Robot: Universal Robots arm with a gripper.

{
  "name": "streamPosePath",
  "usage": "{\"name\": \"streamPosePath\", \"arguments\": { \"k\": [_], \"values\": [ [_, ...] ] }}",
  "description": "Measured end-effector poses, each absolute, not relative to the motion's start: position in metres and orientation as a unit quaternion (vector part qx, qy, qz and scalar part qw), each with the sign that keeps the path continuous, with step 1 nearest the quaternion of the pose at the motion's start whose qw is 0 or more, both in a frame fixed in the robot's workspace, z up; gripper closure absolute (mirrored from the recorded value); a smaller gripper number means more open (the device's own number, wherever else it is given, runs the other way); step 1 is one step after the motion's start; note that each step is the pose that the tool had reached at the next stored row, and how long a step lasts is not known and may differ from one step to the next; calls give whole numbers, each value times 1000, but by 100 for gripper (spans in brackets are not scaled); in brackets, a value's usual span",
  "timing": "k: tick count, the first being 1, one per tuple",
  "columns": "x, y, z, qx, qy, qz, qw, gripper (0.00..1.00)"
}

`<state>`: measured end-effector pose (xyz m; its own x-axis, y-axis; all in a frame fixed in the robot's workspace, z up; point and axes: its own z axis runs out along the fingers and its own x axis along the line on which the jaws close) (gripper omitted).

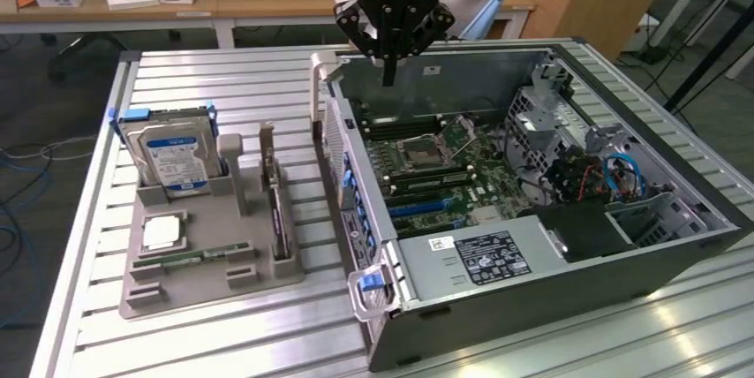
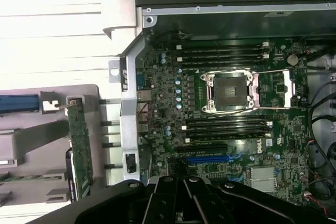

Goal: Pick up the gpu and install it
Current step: 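Reach for the gpu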

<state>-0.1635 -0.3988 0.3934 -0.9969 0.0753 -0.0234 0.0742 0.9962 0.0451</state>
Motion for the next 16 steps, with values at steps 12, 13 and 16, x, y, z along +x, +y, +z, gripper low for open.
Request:
{"name": "streamPosePath", "arguments": {
  "k": [12,13,16],
  "values": [
    [-183,-399,393,37,999,22,13,89],
    [-184,-399,393,37,999,22,13,89],
    [-191,-399,393,37,999,22,12,89]
  ]
}}
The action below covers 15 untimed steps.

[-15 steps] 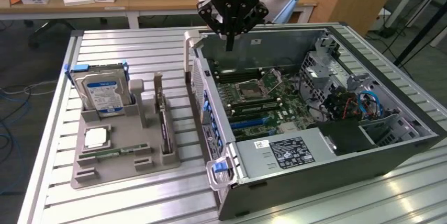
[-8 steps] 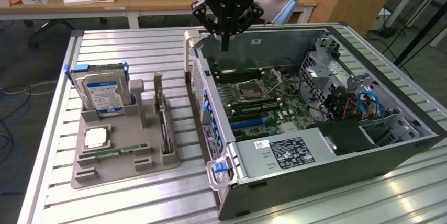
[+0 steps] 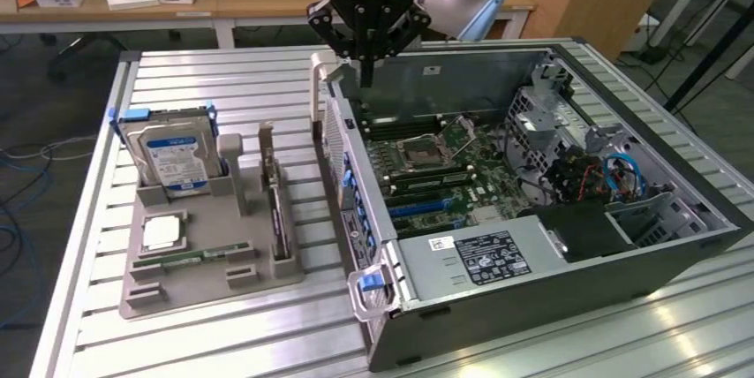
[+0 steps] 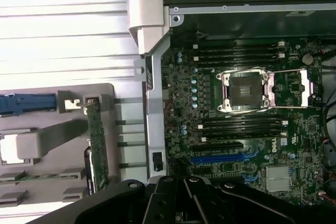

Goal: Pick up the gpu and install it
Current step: 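Reach for the gpu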

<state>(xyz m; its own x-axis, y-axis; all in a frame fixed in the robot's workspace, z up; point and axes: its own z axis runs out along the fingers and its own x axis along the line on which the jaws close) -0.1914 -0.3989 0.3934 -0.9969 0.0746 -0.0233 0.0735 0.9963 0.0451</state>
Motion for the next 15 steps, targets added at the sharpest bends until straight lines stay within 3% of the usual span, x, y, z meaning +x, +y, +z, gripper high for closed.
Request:
{"name": "streamPosePath", "arguments": {
  "k": [15],
  "values": [
    [-226,-399,393,37,999,22,12,89]
  ]
}}
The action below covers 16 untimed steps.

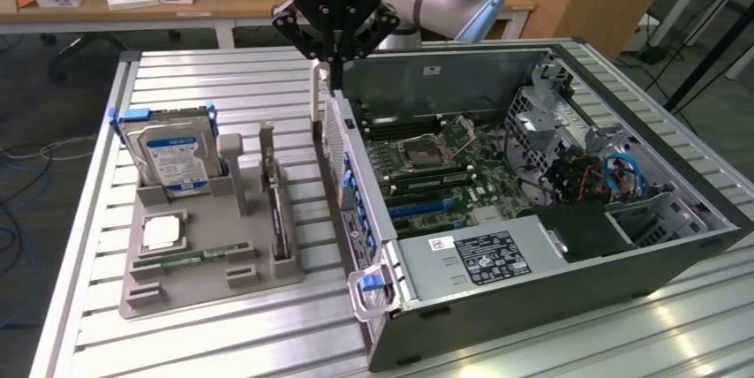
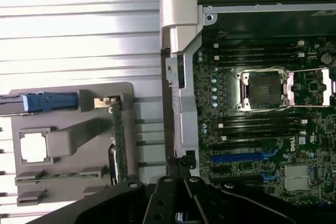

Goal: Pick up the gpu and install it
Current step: 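Reach for the gpu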

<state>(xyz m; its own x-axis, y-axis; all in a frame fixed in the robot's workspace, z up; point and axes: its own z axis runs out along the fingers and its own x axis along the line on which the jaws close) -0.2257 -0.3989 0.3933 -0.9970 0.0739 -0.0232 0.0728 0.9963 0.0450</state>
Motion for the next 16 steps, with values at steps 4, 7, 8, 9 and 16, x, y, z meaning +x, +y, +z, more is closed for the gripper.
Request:
{"name": "streamPosePath", "arguments": {
  "k": [4,7,8,9,16],
  "values": [
    [-233,-399,393,37,999,22,12,89],
    [-238,-399,393,37,999,22,12,89],
    [-240,-399,393,37,999,22,12,89],
    [-241,-399,393,37,999,22,12,89],
    [-253,-399,393,37,999,22,12,89]
  ]
}}
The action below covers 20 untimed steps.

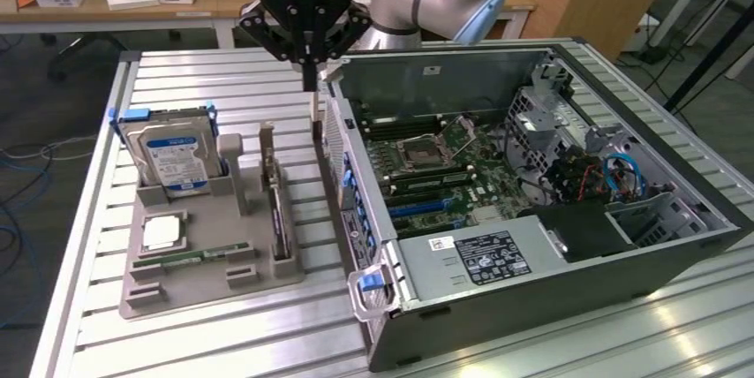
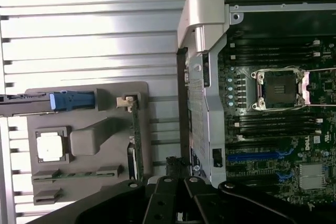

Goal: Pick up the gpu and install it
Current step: 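Reach for the gpu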

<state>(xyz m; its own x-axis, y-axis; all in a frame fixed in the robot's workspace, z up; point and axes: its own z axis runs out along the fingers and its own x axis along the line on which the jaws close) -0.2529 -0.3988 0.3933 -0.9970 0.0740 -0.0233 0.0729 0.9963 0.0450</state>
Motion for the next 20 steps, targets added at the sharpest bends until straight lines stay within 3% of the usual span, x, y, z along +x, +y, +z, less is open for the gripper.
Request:
{"name": "streamPosePath", "arguments": {
  "k": [20],
  "values": [
    [-295,-399,393,37,999,22,12,89]
  ]
}}
